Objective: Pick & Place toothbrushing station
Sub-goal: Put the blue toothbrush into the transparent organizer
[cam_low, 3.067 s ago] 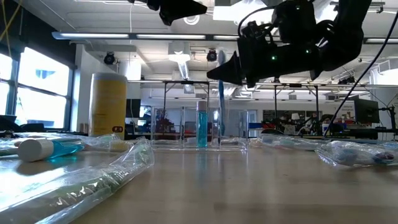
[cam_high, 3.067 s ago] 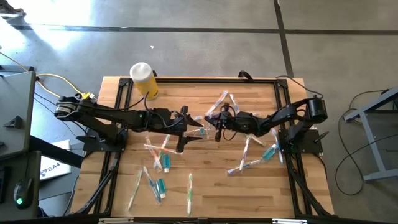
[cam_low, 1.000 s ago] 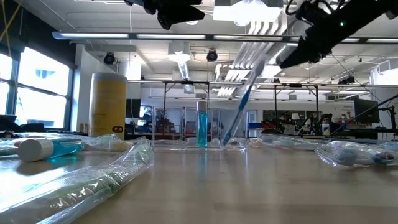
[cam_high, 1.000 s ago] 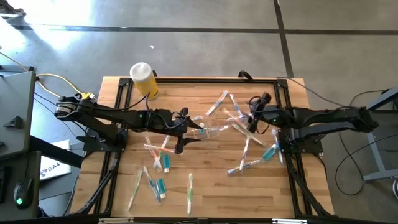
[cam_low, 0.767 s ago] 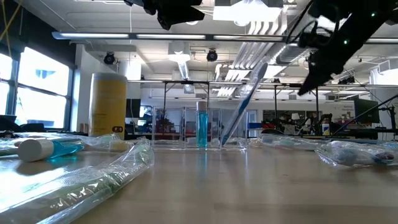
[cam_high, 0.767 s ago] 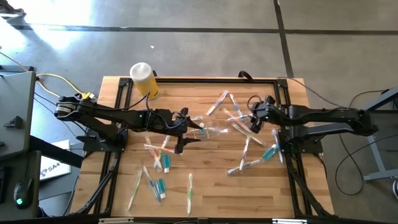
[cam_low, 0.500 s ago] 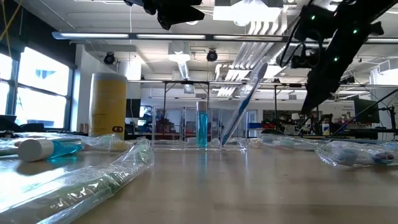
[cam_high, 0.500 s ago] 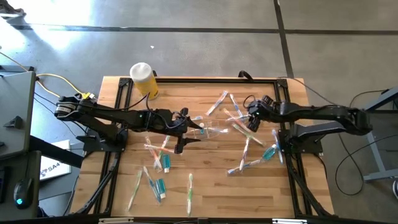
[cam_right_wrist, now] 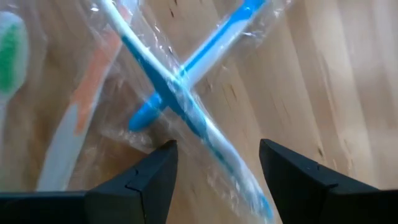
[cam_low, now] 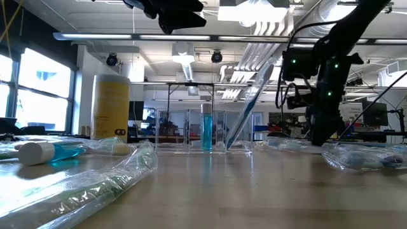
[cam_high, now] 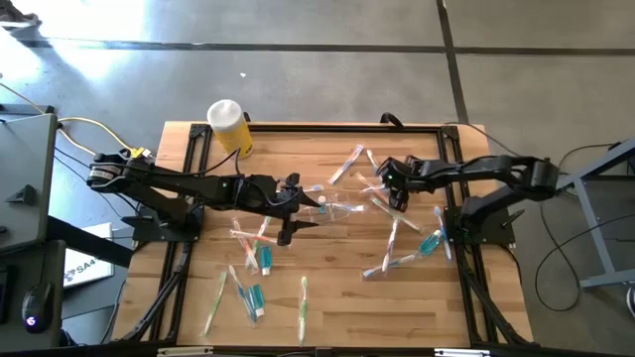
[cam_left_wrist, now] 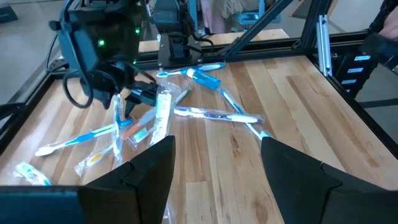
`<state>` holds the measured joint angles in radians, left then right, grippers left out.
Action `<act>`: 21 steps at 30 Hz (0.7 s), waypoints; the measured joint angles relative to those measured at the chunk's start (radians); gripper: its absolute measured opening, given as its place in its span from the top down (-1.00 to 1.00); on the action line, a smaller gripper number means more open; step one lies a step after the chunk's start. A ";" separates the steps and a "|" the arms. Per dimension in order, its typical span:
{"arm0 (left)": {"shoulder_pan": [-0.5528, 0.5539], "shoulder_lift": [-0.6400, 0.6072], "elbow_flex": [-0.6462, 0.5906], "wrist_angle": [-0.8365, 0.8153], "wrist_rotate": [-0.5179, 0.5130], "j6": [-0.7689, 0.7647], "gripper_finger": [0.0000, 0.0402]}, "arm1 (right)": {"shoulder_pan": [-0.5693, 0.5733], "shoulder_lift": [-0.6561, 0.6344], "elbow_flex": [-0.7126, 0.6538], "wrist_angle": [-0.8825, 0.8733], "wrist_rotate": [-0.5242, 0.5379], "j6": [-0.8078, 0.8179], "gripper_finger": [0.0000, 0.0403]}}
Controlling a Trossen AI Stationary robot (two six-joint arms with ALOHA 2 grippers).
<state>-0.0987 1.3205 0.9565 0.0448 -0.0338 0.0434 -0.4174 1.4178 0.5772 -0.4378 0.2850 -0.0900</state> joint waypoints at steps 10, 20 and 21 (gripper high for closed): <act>0.000 0.024 0.000 0.012 0.000 -0.049 -0.14 | -0.042 0.076 0.004 0.025 -0.033 -0.073 0.59; 0.000 0.069 0.001 0.009 0.000 -0.077 -0.14 | 0.058 -0.060 -0.003 -0.106 0.249 0.019 0.90; 0.000 0.069 -0.001 0.002 0.000 -0.077 -0.14 | 0.079 -0.093 0.008 -0.133 0.291 0.052 0.90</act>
<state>-0.0990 1.3895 0.9560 0.0471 -0.0338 -0.0334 -0.3388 1.3253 0.5853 -0.5710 0.5760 -0.0378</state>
